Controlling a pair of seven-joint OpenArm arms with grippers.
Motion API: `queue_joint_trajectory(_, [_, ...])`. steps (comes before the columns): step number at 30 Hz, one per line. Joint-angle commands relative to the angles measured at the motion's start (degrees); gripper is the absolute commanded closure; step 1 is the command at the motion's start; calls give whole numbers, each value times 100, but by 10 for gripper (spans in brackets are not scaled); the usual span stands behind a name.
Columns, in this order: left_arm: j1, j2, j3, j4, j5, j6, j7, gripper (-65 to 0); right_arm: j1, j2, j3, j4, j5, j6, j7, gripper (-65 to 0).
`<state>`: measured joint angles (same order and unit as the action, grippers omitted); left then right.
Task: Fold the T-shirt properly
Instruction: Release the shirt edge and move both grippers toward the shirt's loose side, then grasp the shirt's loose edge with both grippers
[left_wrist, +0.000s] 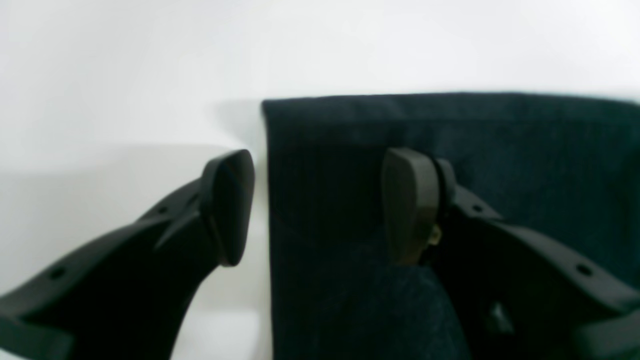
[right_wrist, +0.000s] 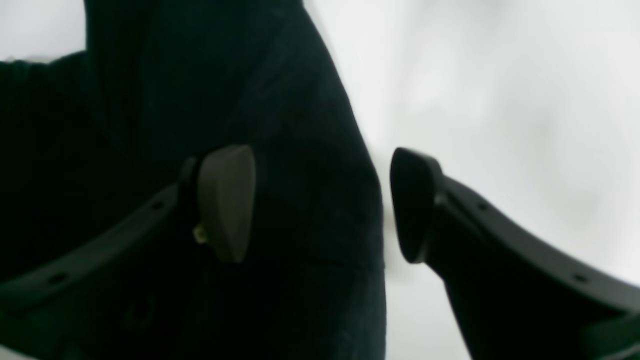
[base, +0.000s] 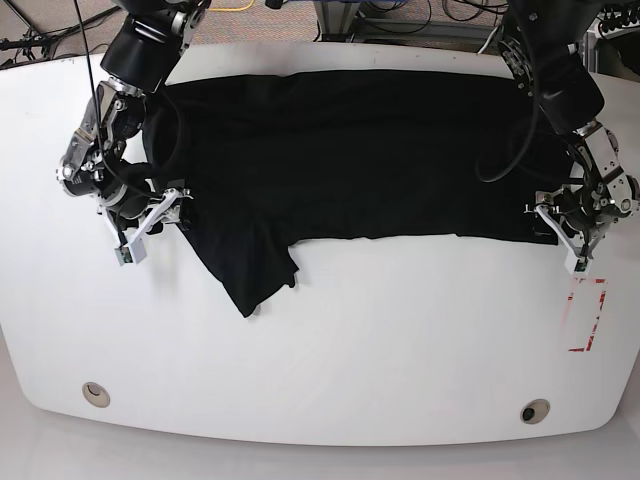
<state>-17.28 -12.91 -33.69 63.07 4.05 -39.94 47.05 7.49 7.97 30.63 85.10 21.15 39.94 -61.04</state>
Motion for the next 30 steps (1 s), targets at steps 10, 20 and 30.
queue_joint_trajectory(10, [-88,-85,7,-201,3,-6,-6,-379,223,263,-413,-646,96,6,710,-403])
queue_joint_trajectory(20, [-79,-85,7,-193,30,-6,3,-379,689,315,-474,-1631,79,6,1176,-404])
queue_joint_trajectory(30, [-70,-85,7,-193,30,-6,3,-378,1436,395,-1257,-2730,-537,6,1932,-404])
